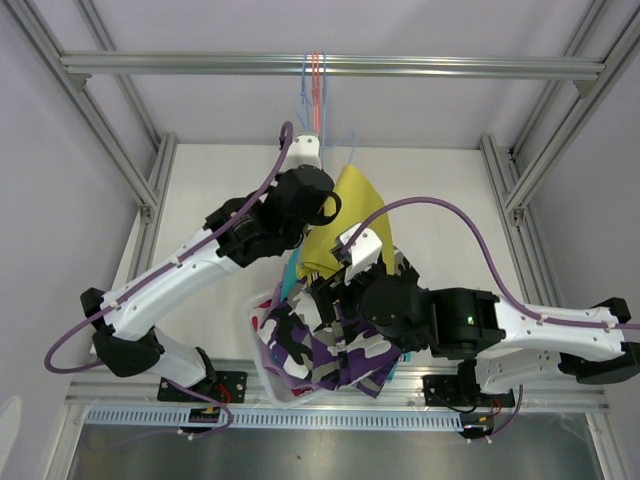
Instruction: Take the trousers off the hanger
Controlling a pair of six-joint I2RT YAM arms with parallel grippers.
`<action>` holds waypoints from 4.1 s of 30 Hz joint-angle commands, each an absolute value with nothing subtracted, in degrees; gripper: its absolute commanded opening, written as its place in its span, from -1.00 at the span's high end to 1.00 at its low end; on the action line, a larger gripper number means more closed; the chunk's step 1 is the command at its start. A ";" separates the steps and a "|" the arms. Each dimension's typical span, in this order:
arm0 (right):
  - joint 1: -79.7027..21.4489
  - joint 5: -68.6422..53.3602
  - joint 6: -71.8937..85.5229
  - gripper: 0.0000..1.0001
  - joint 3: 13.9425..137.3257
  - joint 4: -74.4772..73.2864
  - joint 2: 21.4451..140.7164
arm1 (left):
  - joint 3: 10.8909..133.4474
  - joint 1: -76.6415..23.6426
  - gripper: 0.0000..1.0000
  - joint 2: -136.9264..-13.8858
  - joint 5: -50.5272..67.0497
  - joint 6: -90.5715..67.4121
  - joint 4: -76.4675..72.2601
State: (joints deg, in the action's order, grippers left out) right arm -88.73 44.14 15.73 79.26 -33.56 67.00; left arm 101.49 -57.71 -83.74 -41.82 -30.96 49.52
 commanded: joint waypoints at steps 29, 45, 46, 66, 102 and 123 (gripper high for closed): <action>-79.37 33.59 12.83 -0.71 70.75 -22.15 68.12 | 91.85 -57.04 0.99 -74.27 -35.60 -28.13 41.66; -77.00 46.93 15.47 -0.70 69.96 -24.52 65.93 | 91.05 -57.04 0.99 -73.83 -33.58 -27.86 41.31; -76.64 46.67 15.64 -0.70 70.05 -24.52 65.57 | 90.97 -57.04 0.99 -73.92 -33.31 -27.69 41.31; -72.51 34.73 13.54 0.25 62.76 -10.30 65.04 | 89.56 -57.04 0.99 -73.13 -31.64 -27.25 40.25; -71.72 44.03 7.99 1.00 88.51 -32.08 55.99 | 87.80 -57.22 0.99 -72.51 -25.14 -27.60 38.76; -71.63 50.09 11.08 1.00 80.50 -34.97 45.88 | 87.45 -57.48 0.99 -72.60 -23.47 -26.28 37.79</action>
State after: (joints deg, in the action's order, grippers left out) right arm -71.50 45.80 10.92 76.69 -36.32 47.79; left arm 87.31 -57.76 -73.49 -22.15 -27.92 40.36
